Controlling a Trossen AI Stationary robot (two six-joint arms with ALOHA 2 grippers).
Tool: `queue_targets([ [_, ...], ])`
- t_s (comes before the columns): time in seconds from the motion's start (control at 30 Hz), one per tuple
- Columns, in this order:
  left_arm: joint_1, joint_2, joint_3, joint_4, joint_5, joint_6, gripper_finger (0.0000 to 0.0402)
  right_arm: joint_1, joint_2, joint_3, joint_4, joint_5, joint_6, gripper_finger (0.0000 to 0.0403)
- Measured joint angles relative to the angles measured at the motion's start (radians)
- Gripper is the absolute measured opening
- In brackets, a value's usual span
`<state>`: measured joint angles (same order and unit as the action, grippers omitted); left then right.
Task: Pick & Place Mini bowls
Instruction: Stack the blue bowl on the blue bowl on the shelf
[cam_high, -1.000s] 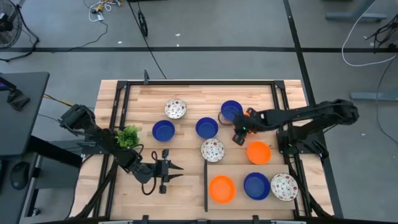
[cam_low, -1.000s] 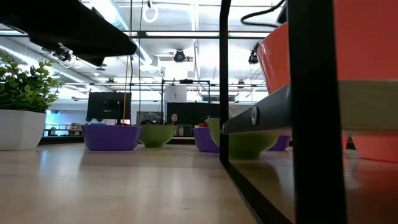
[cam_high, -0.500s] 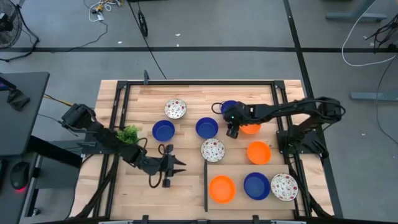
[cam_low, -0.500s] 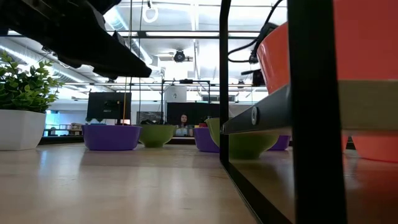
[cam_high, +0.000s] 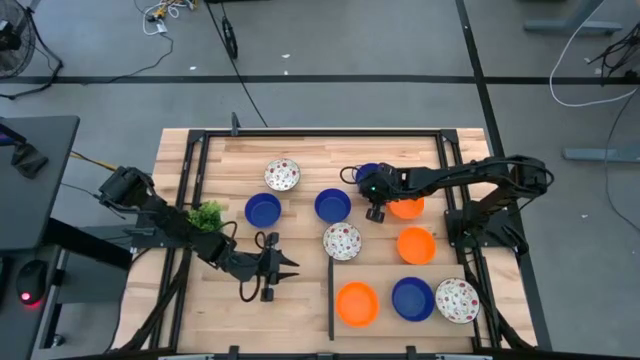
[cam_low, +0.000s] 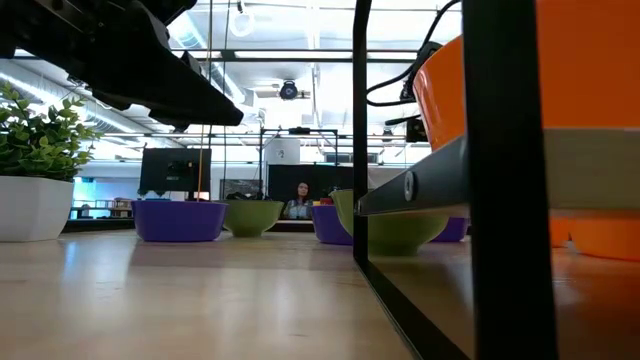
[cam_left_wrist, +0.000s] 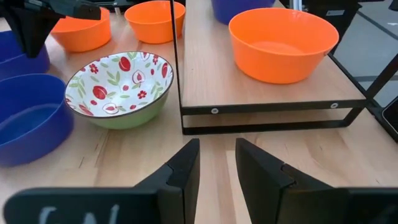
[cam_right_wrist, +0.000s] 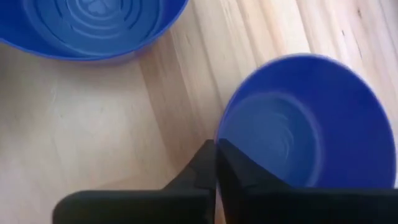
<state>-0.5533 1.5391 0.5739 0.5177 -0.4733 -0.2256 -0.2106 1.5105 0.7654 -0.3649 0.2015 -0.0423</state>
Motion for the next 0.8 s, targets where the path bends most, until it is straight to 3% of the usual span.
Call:
queue_targets([
  [0.23, 0.000, 0.000, 0.000, 0.000, 0.000, -0.007, 0.0108, 0.049, 0.000, 0.008, -0.013, 0.003, 0.005, 0.0005],
  [0.33, 0.000, 0.000, 0.000, 0.001, 0.000, -0.007, 0.0108, 0.091, 0.000, 0.041, -0.052, 0.059, 0.013, 0.0005],
  [0.53, 0.000, 0.000, 0.000, 0.001, 0.000, -0.007, 0.0108, 0.211, 0.000, 0.219, -0.343, 0.191, 0.102, 0.0002],
  [0.67, 0.000, 0.000, 0.000, 0.001, 0.000, -0.007, 0.0108, 0.333, 0.000, 0.380, -0.572, 0.198, 0.243, 0.0002],
  [0.8, 0.000, 0.000, 0.000, 0.001, 0.000, -0.007, 0.0108, 0.490, -0.001, 0.531, -0.743, 0.134, 0.463, 0.0002],
])
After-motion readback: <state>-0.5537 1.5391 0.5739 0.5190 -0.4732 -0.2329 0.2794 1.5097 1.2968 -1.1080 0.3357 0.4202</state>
